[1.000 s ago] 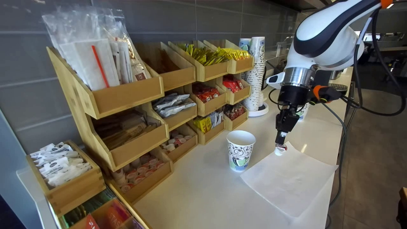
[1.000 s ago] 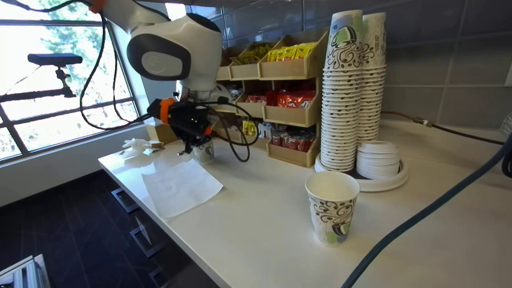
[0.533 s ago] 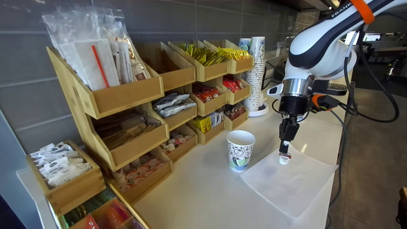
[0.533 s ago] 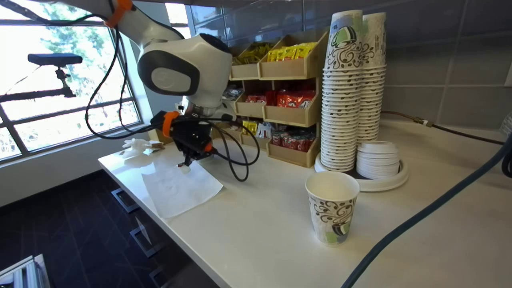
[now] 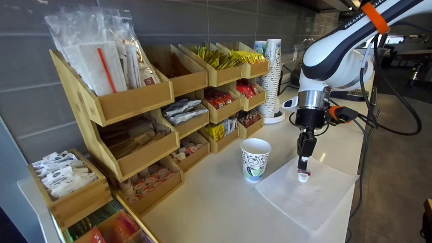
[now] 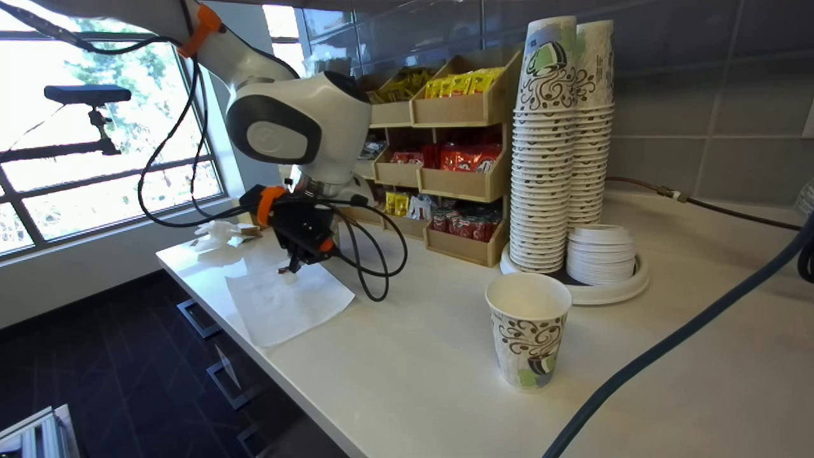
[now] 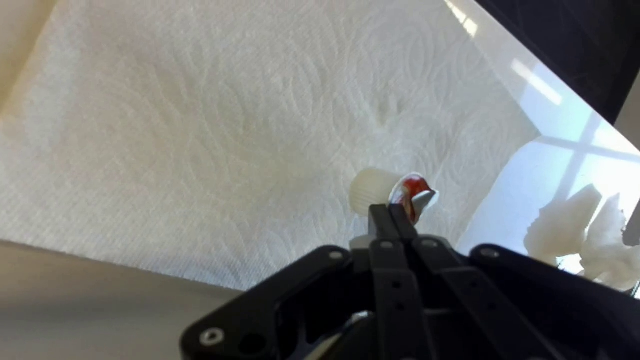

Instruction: Lift the milk from the plain paper, pour it in the cup and then put it back on the plain paper

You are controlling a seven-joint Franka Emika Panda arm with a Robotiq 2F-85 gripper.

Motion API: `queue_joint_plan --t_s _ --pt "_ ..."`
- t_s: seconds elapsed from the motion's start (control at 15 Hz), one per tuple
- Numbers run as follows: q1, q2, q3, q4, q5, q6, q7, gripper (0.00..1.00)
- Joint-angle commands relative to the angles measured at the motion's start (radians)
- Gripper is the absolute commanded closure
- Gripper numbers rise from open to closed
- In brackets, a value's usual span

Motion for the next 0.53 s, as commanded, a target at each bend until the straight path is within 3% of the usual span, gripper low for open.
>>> queue_joint_plan --t_s 0.0,0.27,0.33,0.4,0.47 --pt "-0.016 0.022 0.024 0.025 0.006 -0.018 0.037 1.0" --pt "-0.017 0.03 0.031 0.026 -0.001 -0.016 0.053 1.0" --pt "-0.017 0.032 0.032 0.027 -0.003 -0.017 0.056 0.96" --pt "-0.018 0.033 0.032 0.029 -0.004 -0.018 0.059 0.73" --pt "-0.018 0.034 0.033 0.03 -0.005 -0.019 0.062 0.7"
